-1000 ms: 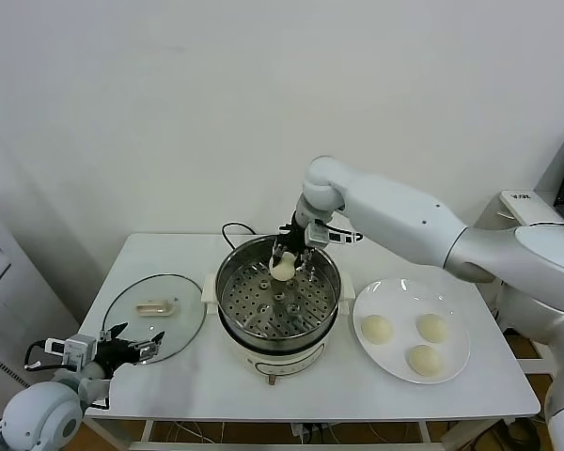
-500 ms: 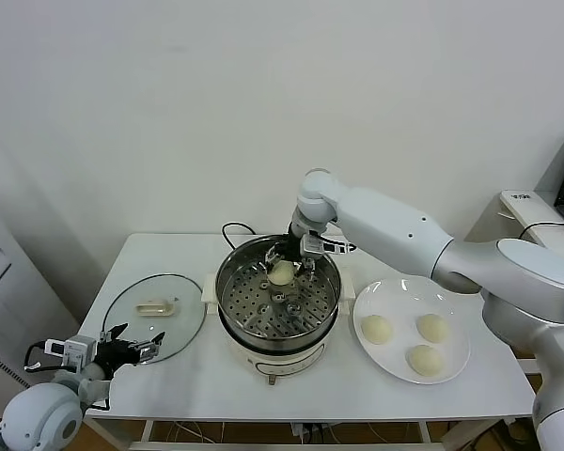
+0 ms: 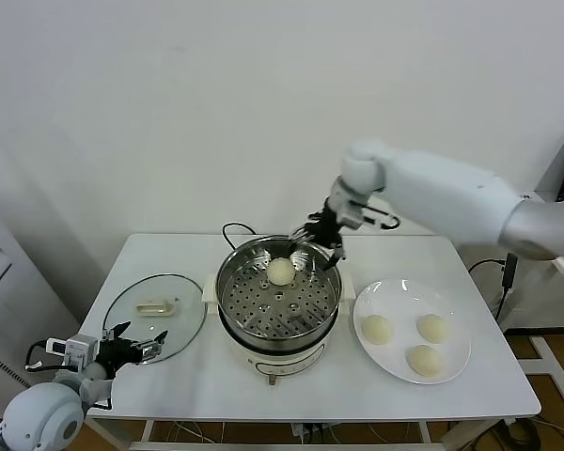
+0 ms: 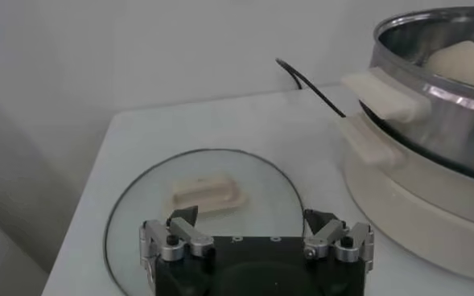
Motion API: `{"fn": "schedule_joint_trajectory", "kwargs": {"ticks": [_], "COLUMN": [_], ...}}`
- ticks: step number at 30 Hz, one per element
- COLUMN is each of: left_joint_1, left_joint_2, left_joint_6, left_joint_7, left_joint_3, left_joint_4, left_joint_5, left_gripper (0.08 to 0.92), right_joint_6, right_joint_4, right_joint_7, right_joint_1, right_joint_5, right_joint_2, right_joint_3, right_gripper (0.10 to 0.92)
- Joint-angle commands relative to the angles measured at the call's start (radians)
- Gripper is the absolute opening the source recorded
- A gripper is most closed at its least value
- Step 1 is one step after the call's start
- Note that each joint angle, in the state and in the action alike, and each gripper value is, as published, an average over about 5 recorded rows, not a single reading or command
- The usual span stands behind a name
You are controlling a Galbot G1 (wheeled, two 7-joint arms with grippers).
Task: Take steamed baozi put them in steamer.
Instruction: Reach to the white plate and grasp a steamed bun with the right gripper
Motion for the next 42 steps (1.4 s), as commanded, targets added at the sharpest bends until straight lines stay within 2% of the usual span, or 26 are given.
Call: {"fn": "schedule_joint_trajectory", "kwargs": {"ticks": [1, 12, 27, 42], "left_joint_1": [0.002, 0.004, 0.001, 0.001], "left_joint_2": [-0.001, -0.02, -0.024, -0.015], "left_joint_6": [0.001, 0.011, 0.021, 0.018], "left_joint_7": [0.0, -0.004, -0.005, -0.001], "left_joint_3": [-0.001, -0.014, -0.014, -0.015], "left_joint_4": [-0.002, -0.008, -0.014, 0.0], "left_joint_5": [0.0, 0.008, 0.01, 0.005], "left_gripper": [0.823, 0.823, 0.823, 0.823], "right_joint_6": [-0.583, -0.605, -0.607, -0.6], "right_joint_4": [0.05, 0.064, -0.044, -0.145], "right_joint_7": [-0.047, 0.008, 0.066, 0.074], "right_joint_1": [0.154, -0.065, -0.325, -0.442], "right_joint_5": [0.32, 0.301, 0.251, 0.169], "right_joint_2": [-0.21, -0.299, -0.184, -0.125], "right_joint_3": [-0.248, -0.178, -0.018, 0.045], "right_gripper": [0.823, 0.823, 0.823, 0.823]}}
